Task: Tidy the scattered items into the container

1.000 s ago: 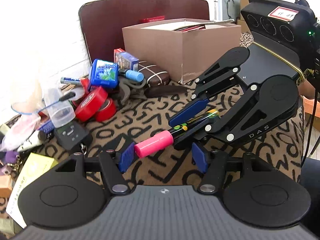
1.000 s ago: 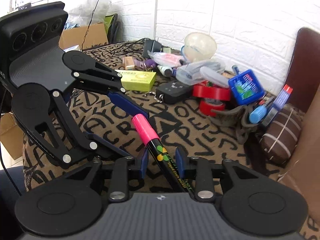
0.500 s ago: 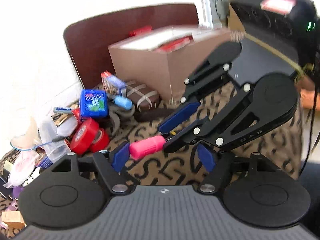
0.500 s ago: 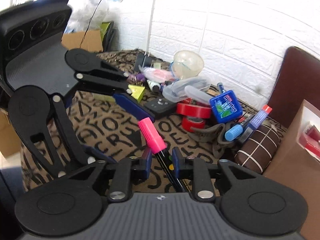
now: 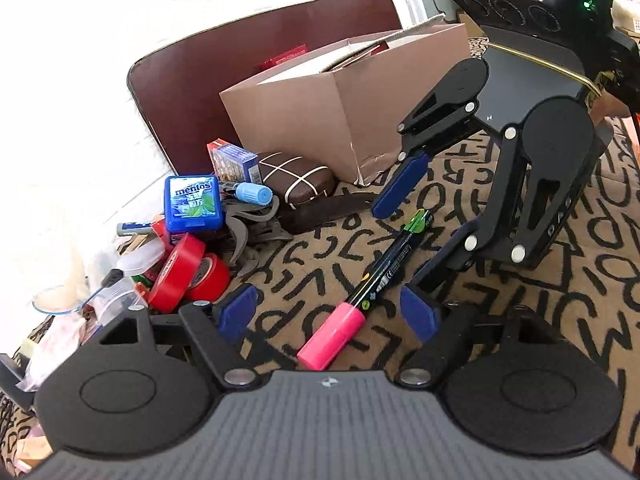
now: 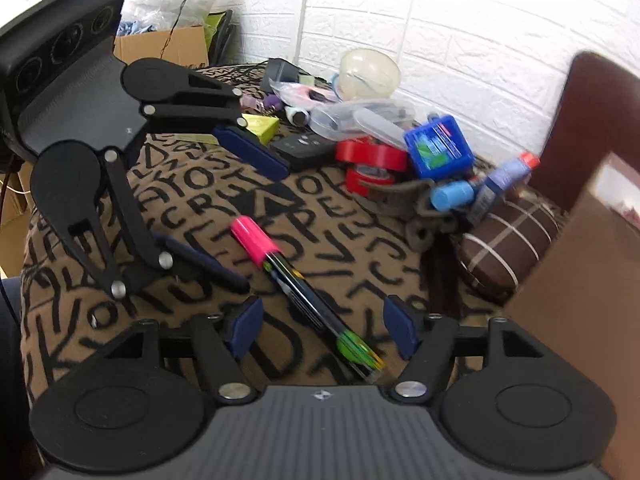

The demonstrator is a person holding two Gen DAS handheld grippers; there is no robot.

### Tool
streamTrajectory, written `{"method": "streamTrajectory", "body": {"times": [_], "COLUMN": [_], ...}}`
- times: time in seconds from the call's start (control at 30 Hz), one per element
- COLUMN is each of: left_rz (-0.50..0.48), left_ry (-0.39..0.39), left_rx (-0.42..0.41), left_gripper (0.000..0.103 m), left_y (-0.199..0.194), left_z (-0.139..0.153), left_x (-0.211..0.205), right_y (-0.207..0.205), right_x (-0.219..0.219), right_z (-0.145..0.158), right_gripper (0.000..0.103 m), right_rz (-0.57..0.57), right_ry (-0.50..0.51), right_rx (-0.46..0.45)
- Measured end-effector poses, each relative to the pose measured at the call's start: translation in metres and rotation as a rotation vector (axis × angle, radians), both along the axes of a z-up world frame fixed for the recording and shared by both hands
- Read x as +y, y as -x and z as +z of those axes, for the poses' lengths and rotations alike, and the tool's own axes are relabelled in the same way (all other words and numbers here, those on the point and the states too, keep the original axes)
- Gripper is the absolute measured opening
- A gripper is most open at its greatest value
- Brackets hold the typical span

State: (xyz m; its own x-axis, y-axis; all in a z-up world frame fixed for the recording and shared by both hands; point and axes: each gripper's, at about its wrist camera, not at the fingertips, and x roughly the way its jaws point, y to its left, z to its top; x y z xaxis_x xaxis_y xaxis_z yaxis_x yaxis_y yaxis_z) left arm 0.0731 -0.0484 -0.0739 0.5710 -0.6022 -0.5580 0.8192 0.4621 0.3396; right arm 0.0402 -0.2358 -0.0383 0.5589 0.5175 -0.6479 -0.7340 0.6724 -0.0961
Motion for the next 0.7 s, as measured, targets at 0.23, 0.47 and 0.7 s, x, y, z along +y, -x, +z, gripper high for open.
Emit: {"method": "streamTrajectory", "body": {"times": [0.23, 0.47, 0.7], "left_rz": [0.017, -0.021, -0.051], "left_ry": [-0.024, 0.013, -0.094], "left_rx": [0.067, 0.096, 0.031], "left_gripper": [0.036, 0.026, 0.019], "left_y": [-0.004, 0.007, 0.012], "left_z": [-0.006, 0.005, 0.002], "left_x": [-0.009, -0.005, -0.018], "right_y": [-0.001, 0.005, 0.001], "right_x": [-0.010, -0.001, 0.006], "right_z": [-0.006, 0.014, 0.022], "right_gripper": [0.042, 0.018, 0.012], "right_rz": [-0.061, -0.034, 0.052], "right_ry": [-0.087, -0.039, 0.042], "right_rx": [0.072, 0.007, -0.009]}}
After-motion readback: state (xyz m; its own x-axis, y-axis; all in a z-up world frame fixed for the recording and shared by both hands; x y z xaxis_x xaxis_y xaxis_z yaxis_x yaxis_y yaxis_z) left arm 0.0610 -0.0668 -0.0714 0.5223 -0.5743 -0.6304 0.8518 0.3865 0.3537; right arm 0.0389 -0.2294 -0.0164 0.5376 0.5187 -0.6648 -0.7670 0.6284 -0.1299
